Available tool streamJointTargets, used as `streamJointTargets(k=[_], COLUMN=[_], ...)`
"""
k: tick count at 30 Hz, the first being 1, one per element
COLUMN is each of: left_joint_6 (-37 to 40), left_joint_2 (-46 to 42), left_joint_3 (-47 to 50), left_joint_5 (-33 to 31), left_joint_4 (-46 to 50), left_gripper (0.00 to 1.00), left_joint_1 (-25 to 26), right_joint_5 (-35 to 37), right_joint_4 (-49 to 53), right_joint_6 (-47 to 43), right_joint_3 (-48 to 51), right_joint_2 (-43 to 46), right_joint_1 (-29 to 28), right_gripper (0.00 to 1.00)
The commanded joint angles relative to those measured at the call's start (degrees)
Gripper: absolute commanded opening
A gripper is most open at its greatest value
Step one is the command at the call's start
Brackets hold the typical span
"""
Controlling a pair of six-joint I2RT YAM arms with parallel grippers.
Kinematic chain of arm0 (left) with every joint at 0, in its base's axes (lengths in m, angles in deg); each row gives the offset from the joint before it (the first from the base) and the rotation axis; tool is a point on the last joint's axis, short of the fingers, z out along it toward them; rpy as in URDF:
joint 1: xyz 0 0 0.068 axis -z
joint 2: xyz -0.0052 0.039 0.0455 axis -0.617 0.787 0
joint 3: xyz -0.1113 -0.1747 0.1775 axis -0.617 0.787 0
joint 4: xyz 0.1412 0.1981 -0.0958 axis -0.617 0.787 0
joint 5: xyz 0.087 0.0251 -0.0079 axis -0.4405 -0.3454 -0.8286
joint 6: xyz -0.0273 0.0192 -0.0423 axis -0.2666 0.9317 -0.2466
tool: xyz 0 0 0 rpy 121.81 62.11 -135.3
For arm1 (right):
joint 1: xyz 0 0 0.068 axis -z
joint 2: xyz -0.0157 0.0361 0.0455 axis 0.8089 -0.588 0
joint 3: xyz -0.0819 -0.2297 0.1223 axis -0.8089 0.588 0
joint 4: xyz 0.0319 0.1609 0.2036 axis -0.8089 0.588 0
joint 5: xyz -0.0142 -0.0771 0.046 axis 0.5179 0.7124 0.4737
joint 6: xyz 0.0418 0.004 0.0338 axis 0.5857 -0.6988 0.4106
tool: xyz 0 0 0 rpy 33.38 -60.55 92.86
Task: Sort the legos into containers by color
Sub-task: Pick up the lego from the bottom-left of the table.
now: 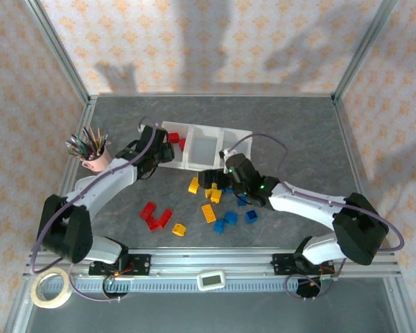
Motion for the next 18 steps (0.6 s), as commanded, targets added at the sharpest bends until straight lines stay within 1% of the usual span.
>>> streamJointTargets(k=[1, 5, 8, 10, 12, 15, 18], left_joint_6=[-2.9, -6.0, -10.3, -11.7, -12.7, -14.3, -16.4], left_joint_2=[-5.8, -10.1, -13.3, -15.1, -15.8, -16.3, -15.8], left_joint_3=[4.7, 9.1, 12.3, 14.9, 16.0, 17.2, 18.0], left_joint_5=[0.0, -0.7, -0.8, 1.6, 2.8, 2.4, 2.2], left_joint_4=[3.3, 7.8, 10.5, 10.6, 11.7, 14.2, 13.9], left_gripper=[0.57, 0.58, 0.58, 0.58, 0.58, 0.59, 0.59], left_joint_1=[3.3, 8.0, 11.3, 13.1, 14.8, 18.1, 22.0], right_joint_5=[-2.7, -2.0, -1.9, -2.2, -2.0, -1.4, -2.2], right_joint_4=[-1.5, -2.6, -4.8, -6.2, -6.9, -7.8, -9.6], right_joint_6=[-2.5, -1.6, -1.1, -0.6, 0.4, 1.8, 2.3], right_joint_3=[2.4, 5.0, 7.6, 9.0, 9.9, 11.1, 12.7], right_joint_2=[1.5, 1.6, 2.5, 3.2, 3.6, 4.3, 5.3], right_joint_1=[-2.5, -5.7, -7.0, -7.3, -7.4, -7.6, -8.0], right_gripper=[1.00, 1.00, 1.00, 1.00, 1.00, 1.00, 1.00])
